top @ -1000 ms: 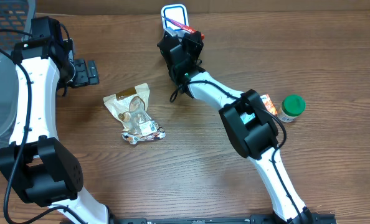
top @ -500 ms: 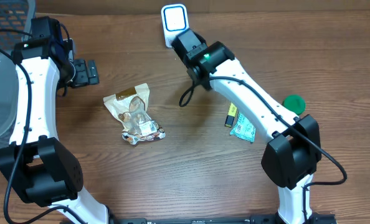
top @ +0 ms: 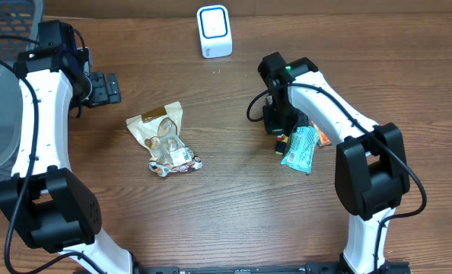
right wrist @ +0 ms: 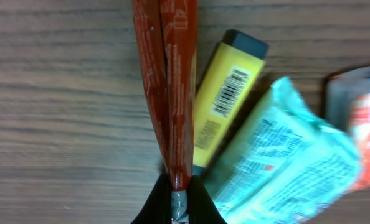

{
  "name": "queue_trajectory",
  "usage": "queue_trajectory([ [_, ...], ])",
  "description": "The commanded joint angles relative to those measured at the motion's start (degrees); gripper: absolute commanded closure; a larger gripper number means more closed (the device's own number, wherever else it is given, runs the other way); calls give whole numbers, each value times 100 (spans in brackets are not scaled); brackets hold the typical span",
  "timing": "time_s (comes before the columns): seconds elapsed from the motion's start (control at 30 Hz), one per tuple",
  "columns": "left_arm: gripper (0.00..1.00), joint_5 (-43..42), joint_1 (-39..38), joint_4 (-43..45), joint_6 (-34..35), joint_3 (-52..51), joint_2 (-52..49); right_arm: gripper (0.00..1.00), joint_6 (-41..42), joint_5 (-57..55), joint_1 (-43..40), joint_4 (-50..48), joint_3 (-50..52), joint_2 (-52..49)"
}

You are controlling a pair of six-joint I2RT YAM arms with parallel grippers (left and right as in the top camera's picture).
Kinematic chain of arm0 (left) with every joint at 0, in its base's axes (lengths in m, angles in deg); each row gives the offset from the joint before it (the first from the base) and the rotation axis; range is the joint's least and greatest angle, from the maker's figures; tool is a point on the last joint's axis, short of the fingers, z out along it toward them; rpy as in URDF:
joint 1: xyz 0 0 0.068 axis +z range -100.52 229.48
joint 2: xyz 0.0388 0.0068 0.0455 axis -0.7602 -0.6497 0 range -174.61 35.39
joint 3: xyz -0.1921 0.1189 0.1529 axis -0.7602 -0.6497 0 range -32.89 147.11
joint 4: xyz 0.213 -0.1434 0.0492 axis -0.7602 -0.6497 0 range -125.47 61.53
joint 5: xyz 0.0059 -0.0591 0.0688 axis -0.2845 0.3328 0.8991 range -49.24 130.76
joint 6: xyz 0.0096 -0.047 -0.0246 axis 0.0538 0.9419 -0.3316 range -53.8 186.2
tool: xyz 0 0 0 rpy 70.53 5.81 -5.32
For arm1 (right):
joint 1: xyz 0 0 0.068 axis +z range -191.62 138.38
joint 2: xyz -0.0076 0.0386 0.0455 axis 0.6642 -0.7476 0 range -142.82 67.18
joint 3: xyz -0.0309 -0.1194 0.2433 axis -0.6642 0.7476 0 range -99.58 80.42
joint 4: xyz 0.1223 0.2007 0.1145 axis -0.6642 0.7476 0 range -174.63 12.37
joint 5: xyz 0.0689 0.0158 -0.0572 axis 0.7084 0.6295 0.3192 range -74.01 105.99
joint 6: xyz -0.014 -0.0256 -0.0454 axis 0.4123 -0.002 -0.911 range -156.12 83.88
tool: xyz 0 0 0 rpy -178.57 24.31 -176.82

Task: Scan the item barcode
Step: 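Carry the red sticks right and set them beside the yellow marker, then release the sticks, move the right gripper to the gold bag and grasp it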

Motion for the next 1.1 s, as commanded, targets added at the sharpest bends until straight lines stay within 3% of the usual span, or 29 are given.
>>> queue_trajectory([
  [0.0,0,-44,-42,2,-87,116,107,96,758,531,0,-96,111,11],
  [0.23,0,-42,-42,4,-87,116,107,96,1543,568,13,-160,170,11],
  [0.77,0,-44,-42,2,-87,116,107,95,1641,396,4,-553,1014,11],
  [1.07,0,-44,-42,2,-87,116,107,73,1596,400,7,-310,540,15],
])
